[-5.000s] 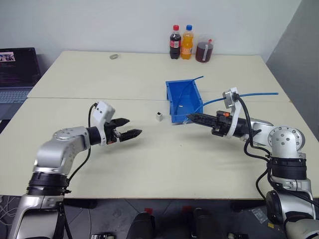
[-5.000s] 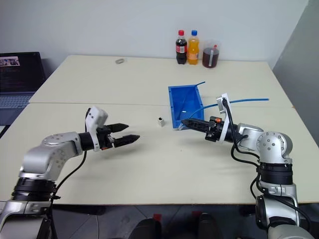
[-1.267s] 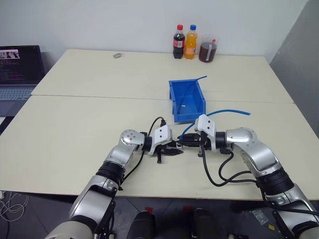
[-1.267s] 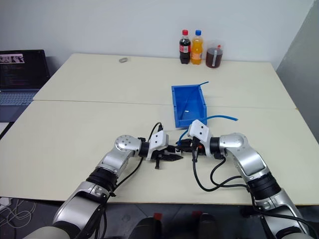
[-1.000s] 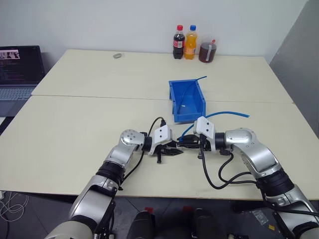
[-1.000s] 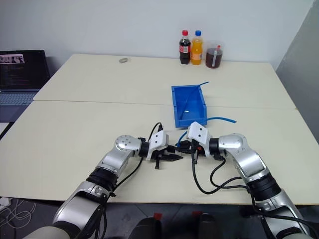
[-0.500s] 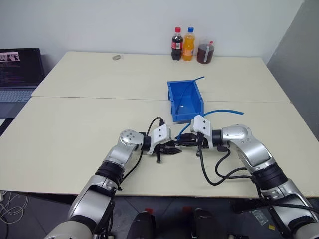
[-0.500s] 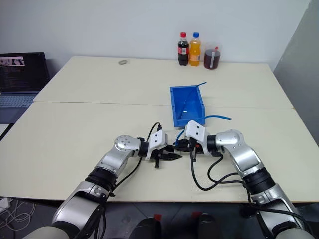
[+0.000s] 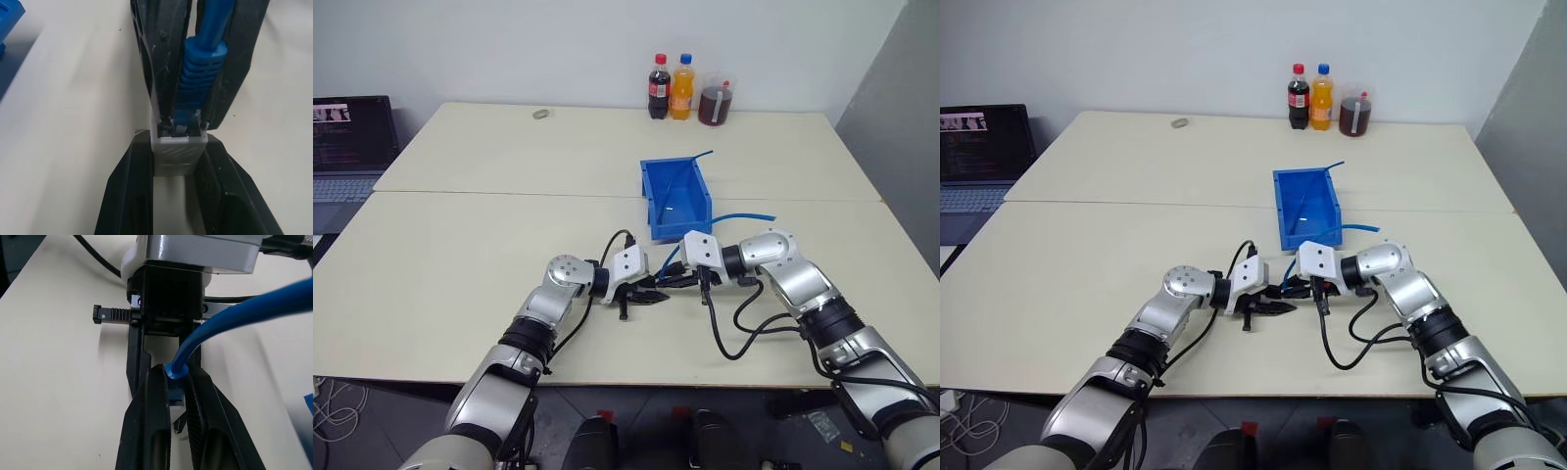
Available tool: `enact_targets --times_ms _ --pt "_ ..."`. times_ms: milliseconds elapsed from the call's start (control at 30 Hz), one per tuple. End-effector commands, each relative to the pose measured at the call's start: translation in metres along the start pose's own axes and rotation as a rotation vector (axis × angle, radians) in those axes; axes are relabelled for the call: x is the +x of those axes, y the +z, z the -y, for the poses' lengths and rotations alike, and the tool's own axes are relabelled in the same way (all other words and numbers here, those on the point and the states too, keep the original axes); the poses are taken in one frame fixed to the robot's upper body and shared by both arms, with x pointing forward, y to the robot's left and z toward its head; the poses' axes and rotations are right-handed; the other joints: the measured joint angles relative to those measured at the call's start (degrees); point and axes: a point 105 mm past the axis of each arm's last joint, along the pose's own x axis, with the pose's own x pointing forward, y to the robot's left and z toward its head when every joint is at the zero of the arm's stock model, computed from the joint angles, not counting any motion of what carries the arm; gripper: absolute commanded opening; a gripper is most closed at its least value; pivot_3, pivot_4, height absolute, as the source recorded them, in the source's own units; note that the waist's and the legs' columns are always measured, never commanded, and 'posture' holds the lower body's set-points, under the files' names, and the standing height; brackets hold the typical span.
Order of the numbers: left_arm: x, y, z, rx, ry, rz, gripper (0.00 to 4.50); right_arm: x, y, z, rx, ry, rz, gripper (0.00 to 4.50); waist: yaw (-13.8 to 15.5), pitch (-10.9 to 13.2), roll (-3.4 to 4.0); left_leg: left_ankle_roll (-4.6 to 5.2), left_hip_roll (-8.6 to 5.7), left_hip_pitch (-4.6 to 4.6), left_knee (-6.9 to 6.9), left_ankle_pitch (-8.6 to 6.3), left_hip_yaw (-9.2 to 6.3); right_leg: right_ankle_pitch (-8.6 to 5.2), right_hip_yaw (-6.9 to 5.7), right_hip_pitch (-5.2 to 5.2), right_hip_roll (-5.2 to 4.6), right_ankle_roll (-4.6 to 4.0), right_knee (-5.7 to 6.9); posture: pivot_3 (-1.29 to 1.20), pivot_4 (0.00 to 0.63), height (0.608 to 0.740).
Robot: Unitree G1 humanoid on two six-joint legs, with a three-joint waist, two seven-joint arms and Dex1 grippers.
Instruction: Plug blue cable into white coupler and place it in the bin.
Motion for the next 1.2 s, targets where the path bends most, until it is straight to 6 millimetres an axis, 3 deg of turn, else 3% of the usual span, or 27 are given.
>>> enact_targets --times_ms 33,300,367,400,633,833,867,1033,1100,1200 --pt "-0.002 0.018 -0.002 0.058 -0.002 0.055 0.79 -0.002 -0.026 0.004 0.105 -0.031 -0.08 0.16 -0.24 0.0 0.0 0.0 0.0 0.03 0.0 0.0 0.0 0.0 0.0 0.02 0.0 -0.01 0.01 0.0 0.15 0.74" --pt "-0.007 0.018 -0.007 0.063 0.047 0.061 0.79 0.001 -0.034 -0.005 0.161 -0.052 -0.063 0.16 -0.79 0.0 0.0 0.0 0.02 0.26 -0.01 0.0 0.0 0.0 0.04 0.18 0.01 -0.03 0.06 0.0 0.15 0.74" --pt "-0.008 0.021 -0.01 0.052 0.065 0.076 1.5 -0.002 -0.031 0.0 0.2 -0.102 -0.028 0.16 -0.79 0.0 0.0 0.0 0.02 0.26 -0.01 0.0 0.0 0.0 0.04 0.18 0.01 -0.03 0.06 0.0 0.15 0.74" --pt "-0.01 0.024 -0.011 0.045 0.074 0.092 1.56 -0.004 -0.025 0.004 0.229 -0.136 0.005 0.16 -0.79 0.0 0.0 0.0 0.02 0.27 -0.01 0.0 0.0 0.01 0.04 0.19 0.01 -0.03 0.06 0.0 0.15 0.74" --pt "-0.039 0.051 -0.021 0.059 0.208 0.165 3.06 -0.03 0.034 0.025 0.504 -0.282 0.265 0.16 -0.7 0.03 0.03 -0.01 0.05 0.15 -0.01 0.0 0.01 0.04 0.06 0.09 0.0 -0.1 0.07 0.0 0.15 0.74" --pt "-0.077 0.074 -0.029 0.031 0.427 0.225 4.41 -0.056 0.069 0.067 0.724 -0.369 0.411 0.16 -1.0 0.1 0.09 0.0 0.06 0.04 -0.08 0.0 0.0 0.02 0.09 -0.04 0.0 -0.14 0.04 0.0 0.15 0.74" --pt "-0.082 0.077 -0.031 0.021 0.475 0.236 4.47 -0.057 0.071 0.076 0.762 -0.386 0.419 0.16 -1.07 0.1 0.1 0.0 0.06 0.03 -0.08 0.0 -0.02 0.02 0.06 -0.04 0.01 -0.14 0.04 0.0 0.15 0.74" --pt "-0.092 0.083 -0.029 0.002 0.583 0.253 4.47 -0.052 0.056 0.116 0.859 -0.536 0.343 0.16 -0.87 0.1 0.09 0.0 0.06 0.04 -0.13 0.0 0.06 0.01 0.1 -0.05 0.01 -0.14 0.01 0.0 0.15 0.74" --pt "-0.091 0.082 -0.026 -0.01 0.605 0.255 4.5 -0.048 0.043 0.129 0.898 -0.602 0.299 0.85 -0.74 0.11 0.08 0.0 0.05 -0.06 -0.12 0.0 0.04 0.02 0.07 -0.07 0.01 -0.14 -0.05 0.0 0.15 0.74" --pt "-0.09 0.085 -0.025 -0.02 0.629 0.268 4.5 -0.044 0.031 0.14 0.956 -0.664 0.275 1.33 -0.79 0.12 0.08 0.0 0.02 -0.29 -0.11 0.0 0.12 0.03 0.14 -0.25 -0.01 -0.14 -0.1 0.0 0.15 0.74"
